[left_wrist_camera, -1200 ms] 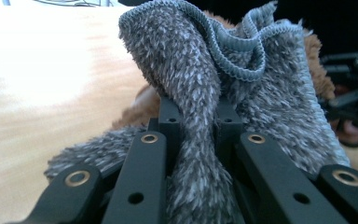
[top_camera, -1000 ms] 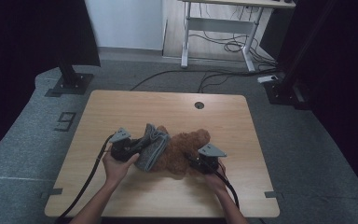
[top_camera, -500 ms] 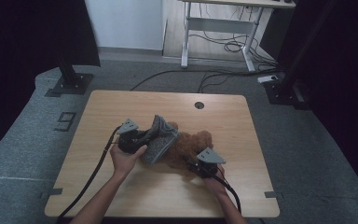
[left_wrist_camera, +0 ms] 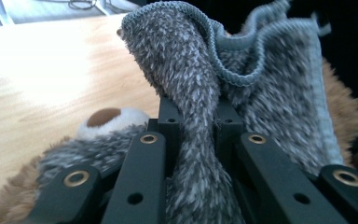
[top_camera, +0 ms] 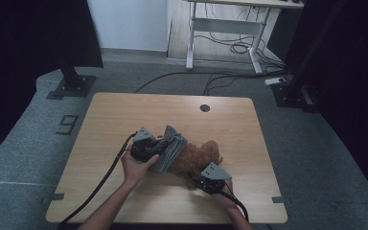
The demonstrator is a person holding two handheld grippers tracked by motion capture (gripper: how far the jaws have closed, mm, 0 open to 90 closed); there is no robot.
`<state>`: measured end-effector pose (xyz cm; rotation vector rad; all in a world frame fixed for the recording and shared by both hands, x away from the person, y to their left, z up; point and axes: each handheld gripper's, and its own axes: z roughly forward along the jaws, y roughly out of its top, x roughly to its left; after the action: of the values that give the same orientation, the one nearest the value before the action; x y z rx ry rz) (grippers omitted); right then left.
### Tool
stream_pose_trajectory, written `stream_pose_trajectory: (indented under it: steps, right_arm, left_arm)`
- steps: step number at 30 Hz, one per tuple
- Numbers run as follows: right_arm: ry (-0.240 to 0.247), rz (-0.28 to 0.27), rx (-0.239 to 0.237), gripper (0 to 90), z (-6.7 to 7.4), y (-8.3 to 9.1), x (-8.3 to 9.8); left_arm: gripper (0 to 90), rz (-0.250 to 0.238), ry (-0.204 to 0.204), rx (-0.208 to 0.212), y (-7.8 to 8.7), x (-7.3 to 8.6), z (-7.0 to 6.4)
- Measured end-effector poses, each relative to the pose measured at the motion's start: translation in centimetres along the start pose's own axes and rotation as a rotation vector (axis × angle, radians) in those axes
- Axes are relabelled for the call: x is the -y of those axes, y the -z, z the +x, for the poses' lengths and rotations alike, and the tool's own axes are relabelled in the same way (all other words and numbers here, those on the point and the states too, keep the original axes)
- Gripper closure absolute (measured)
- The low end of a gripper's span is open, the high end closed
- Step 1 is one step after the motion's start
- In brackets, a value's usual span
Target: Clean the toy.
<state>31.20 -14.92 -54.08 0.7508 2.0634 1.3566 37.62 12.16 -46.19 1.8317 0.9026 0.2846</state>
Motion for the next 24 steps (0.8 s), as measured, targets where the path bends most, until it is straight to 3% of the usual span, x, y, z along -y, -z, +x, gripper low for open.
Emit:
stream_pose_trajectory:
  steps: [5, 7, 12, 15, 18, 21, 24]
  right_arm:
    - [-0.018, 0.001, 0.001, 49.7, -0.2, 0.0, 0.0]
    - [-0.033, 0.006, 0.005, 49.8, -0.3, 0.0, 0.1]
    - [0.005, 0.011, 0.027, 50.1, 0.2, 0.0, 0.1]
    - [0.014, 0.015, 0.032, 50.1, 0.3, -0.1, 0.0]
    - [-0.009, 0.02, 0.032, 50.3, 0.1, -0.1, 0.1]
    - [0.001, 0.025, 0.045, 50.7, 0.3, -0.2, 0.0]
    - [0.014, 0.031, 0.056, 51.1, 0.4, -0.2, 0.0]
  left_arm:
    - [77.7, -0.015, -0.045, 0.023, 0.0, -1.4, -1.8]
    - [77.7, -0.013, -0.093, 0.052, -1.4, -2.8, -4.2]
    - [77.7, 0.003, -0.105, 0.117, -4.0, -4.0, -6.7]
    - [77.6, 0.039, -0.176, 0.094, -5.6, -3.6, -8.6]
    - [77.6, 0.065, -0.208, 0.059, -6.1, -3.0, -8.7]
    - [77.6, 0.074, -0.235, 0.005, -5.4, -2.8, -8.0]
    - [77.6, 0.067, -0.207, -0.033, -4.0, -2.2, -6.2]
